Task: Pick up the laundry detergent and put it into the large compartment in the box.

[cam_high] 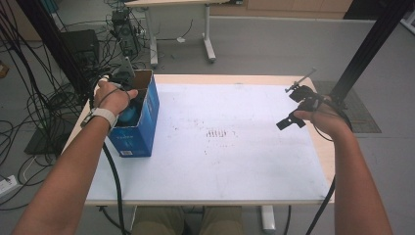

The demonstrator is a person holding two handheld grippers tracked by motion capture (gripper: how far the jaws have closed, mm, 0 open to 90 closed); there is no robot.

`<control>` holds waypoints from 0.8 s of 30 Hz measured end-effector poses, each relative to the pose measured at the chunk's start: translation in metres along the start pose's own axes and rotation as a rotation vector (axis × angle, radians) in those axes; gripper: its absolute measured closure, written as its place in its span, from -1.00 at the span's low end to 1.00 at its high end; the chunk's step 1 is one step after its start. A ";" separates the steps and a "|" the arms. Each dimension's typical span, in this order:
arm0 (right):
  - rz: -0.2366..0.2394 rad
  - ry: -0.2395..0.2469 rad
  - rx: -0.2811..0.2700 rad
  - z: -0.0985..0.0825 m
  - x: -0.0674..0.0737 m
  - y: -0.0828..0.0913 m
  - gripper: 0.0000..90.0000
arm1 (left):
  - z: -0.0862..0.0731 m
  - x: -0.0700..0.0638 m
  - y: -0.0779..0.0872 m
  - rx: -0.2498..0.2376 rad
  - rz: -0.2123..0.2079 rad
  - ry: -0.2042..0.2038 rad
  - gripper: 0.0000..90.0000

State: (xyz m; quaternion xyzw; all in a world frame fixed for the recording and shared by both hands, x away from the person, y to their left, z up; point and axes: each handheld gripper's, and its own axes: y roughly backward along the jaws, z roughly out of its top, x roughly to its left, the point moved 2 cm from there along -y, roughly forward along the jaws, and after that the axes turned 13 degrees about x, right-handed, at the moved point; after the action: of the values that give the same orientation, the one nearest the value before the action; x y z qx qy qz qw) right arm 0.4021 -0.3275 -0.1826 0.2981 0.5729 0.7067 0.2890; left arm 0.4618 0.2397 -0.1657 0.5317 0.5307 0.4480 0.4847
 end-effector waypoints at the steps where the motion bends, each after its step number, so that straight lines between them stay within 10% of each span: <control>1: 0.000 0.000 0.000 0.000 0.000 0.000 -0.78 | 0.000 0.000 0.000 0.000 -0.001 -0.001 -0.18; 24: 0.000 0.002 -0.001 -0.001 0.002 0.000 -0.78 | 0.000 0.004 0.001 0.003 -0.021 -0.015 -0.36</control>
State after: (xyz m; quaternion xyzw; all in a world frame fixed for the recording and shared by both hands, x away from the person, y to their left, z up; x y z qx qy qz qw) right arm 0.4003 -0.3265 -0.1828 0.2973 0.5729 0.7072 0.2887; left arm 0.4617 0.2442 -0.1645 0.5302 0.5332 0.4382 0.4926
